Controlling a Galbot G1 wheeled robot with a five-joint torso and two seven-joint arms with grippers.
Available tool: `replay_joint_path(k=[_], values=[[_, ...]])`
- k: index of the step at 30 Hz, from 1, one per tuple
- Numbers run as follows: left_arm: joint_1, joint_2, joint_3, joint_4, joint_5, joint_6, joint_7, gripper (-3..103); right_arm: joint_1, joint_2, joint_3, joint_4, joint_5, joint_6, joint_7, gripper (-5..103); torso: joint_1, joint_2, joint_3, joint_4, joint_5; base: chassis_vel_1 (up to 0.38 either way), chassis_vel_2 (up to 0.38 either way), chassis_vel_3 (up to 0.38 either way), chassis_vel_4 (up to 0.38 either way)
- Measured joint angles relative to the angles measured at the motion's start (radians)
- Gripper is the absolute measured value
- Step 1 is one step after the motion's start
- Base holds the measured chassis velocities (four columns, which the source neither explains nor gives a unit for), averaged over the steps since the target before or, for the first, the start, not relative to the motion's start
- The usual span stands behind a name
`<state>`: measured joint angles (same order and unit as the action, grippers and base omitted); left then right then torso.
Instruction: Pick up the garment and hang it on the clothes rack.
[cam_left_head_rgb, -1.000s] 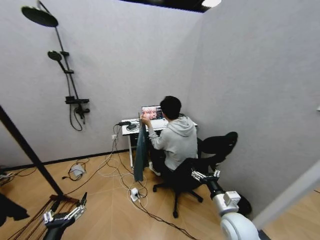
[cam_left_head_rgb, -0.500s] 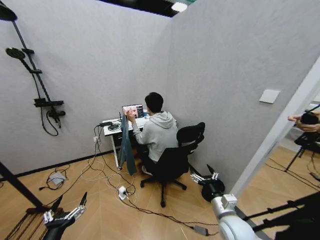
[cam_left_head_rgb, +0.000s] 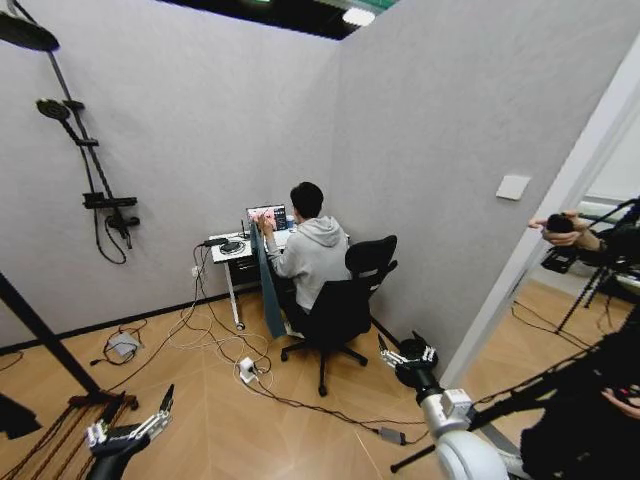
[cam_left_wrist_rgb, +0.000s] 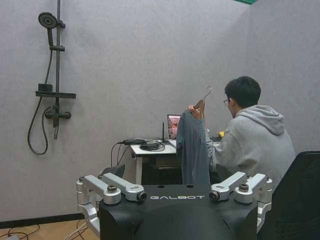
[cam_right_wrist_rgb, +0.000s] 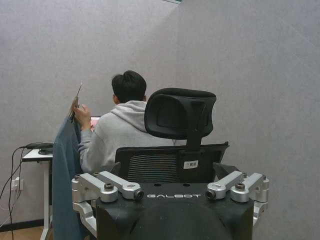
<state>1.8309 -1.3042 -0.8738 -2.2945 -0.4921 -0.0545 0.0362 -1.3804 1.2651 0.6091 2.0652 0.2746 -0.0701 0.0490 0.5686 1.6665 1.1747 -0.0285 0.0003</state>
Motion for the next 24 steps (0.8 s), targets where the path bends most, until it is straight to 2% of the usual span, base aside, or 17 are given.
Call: replay_joint_path(k=[24], values=[[0.000,0.000,0.000,0.000,0.000,0.000,0.000,100,0.044,-0.015,-0.019,-0.030,0.012,-0.007,-0.006,100,0.000,0.000,0.000,0.0002,-0.0003,0.191,-0.119,-0.115,0.186]])
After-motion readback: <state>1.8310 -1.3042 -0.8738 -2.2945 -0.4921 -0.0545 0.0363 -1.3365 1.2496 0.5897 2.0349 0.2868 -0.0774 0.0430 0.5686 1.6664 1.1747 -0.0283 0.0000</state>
